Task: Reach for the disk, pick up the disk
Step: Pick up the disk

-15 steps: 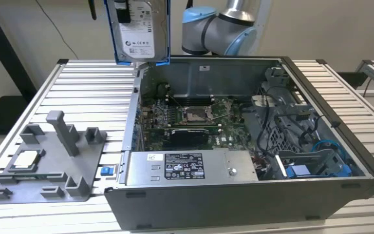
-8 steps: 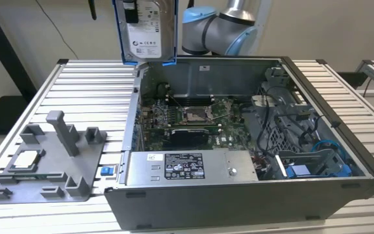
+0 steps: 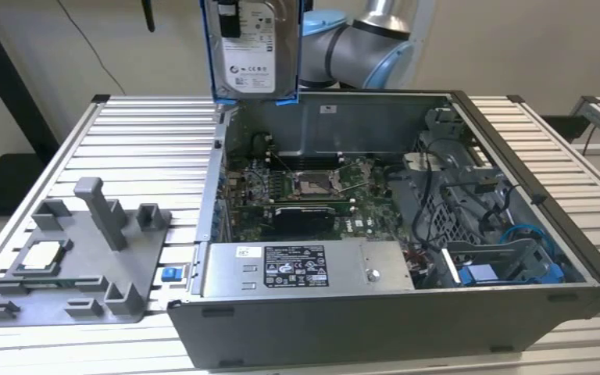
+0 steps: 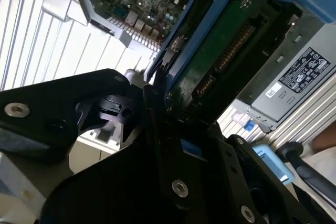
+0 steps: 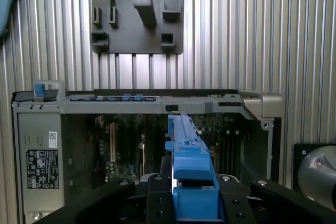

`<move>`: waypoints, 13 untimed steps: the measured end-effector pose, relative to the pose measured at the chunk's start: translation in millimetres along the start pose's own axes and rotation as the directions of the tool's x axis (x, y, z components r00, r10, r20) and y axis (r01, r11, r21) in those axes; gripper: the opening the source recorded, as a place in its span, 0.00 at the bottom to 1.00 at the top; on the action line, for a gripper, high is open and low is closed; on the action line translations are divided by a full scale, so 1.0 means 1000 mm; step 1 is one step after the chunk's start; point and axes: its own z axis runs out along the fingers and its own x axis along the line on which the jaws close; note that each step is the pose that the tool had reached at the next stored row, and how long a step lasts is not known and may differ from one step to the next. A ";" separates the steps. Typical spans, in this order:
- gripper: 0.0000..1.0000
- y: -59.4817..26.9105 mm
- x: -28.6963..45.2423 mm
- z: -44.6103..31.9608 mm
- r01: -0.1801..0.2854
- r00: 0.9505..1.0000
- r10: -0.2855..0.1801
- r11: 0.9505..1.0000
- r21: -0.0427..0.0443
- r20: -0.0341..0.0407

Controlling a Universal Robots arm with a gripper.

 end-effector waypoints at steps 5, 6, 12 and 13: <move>0.00 -0.0106 -0.0003 0.0002 0.000 1.000 0.000 1.000 0.000 0.000; 0.00 -0.0128 -0.0004 0.0002 0.000 1.000 0.000 1.000 0.000 0.000; 0.00 -0.0252 -0.0008 0.0003 0.000 1.000 0.000 1.000 0.000 0.000; 0.00 -0.0273 -0.0008 0.0004 0.000 1.000 0.000 1.000 0.000 0.000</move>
